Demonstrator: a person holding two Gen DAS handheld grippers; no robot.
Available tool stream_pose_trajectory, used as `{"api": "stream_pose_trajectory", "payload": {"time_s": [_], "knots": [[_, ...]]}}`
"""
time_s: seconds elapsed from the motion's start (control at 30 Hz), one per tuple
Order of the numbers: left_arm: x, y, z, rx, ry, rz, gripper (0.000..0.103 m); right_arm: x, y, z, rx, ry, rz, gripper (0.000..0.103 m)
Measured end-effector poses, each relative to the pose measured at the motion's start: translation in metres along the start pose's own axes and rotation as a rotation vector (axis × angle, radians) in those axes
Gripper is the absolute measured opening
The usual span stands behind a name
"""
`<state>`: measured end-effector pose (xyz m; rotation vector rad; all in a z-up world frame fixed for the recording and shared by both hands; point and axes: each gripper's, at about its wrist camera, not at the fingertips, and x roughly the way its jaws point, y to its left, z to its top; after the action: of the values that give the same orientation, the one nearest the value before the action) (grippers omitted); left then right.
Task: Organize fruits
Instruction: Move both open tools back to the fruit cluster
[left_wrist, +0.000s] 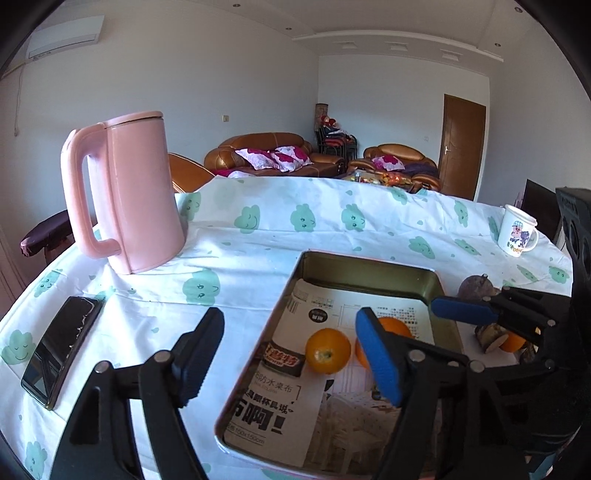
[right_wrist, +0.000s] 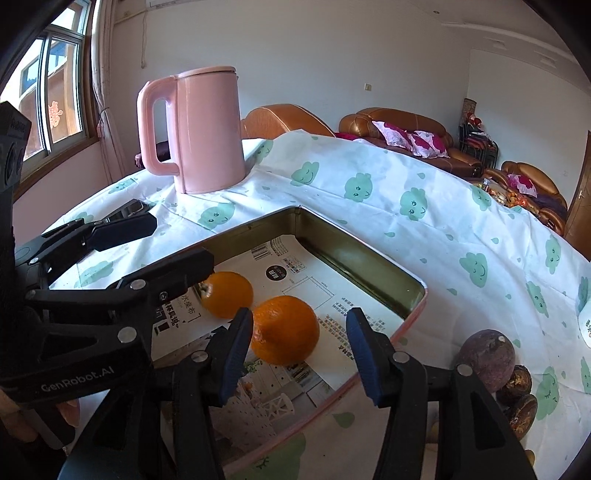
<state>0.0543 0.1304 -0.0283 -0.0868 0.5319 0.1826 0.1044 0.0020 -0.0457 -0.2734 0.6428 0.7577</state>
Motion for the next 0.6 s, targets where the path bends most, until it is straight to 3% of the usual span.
{"api": "stream_pose_trajectory", "payload": {"time_s": [0.2,0.23,0.33,0.5,0.6], "knots": [[-0.027,-0.026,-0.001,0.001,-0.07,-0.08,0.08,-0.071,-0.037,-0.038,0.038,-0.099,-0.14,0.066],[-0.029,-0.033,-0.002,0.008,-0.073,-0.094,0.085,-0.081,-0.045,-0.047,0.051,-0.106,-0.183,0.067],[-0.031,-0.061,-0.006,0.049,-0.07,-0.144,0.086,-0.103,-0.072,-0.075,0.124,-0.099,-0.271,0.069],[-0.022,-0.108,-0.017,0.117,-0.013,-0.223,0.086,-0.102,-0.1,-0.1,0.201,-0.039,-0.291,0.069],[-0.017,-0.127,-0.022,0.154,0.013,-0.238,0.086,-0.099,-0.101,-0.099,0.201,-0.028,-0.257,0.069]]}}
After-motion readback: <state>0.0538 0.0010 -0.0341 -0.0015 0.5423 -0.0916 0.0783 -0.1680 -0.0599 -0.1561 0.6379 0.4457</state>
